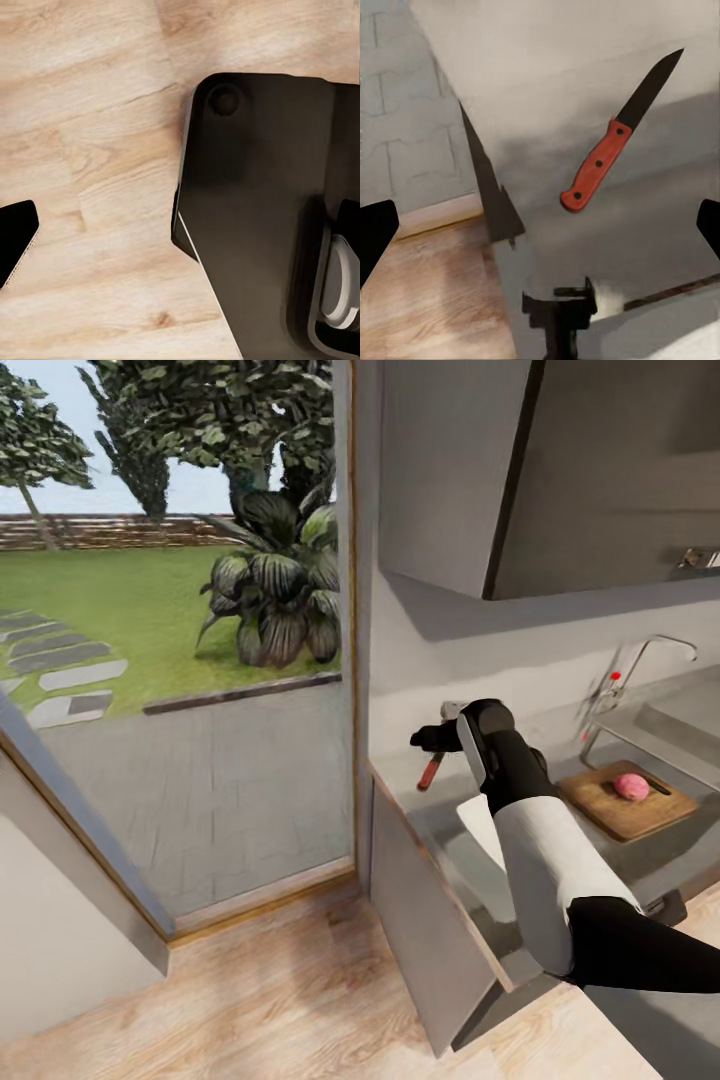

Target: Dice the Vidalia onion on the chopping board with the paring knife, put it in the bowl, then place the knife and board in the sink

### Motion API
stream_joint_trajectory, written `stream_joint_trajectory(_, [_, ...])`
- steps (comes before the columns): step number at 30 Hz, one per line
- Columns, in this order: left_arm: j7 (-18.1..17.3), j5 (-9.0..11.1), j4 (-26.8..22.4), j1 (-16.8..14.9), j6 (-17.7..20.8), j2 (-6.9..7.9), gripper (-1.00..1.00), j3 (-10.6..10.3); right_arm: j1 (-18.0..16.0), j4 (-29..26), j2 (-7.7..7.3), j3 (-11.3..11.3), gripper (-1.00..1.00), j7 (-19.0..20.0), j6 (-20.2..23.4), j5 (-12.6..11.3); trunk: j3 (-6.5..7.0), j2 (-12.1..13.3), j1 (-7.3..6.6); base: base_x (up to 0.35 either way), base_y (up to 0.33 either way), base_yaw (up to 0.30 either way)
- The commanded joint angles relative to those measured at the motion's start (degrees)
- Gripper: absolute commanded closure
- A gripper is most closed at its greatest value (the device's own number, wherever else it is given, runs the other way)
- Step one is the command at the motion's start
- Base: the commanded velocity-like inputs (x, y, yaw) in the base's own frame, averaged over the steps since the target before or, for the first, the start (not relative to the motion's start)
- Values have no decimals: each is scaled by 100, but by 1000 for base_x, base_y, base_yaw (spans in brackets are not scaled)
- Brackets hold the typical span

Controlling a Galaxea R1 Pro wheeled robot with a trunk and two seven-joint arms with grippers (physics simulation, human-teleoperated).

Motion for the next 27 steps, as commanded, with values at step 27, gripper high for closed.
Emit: stream_joint_trajectory(27, [0,32,16,2,-7,0,-100,-9,-6,142,-54,-41,-100,36,15,65,-12,-11,6,119,84,-51])
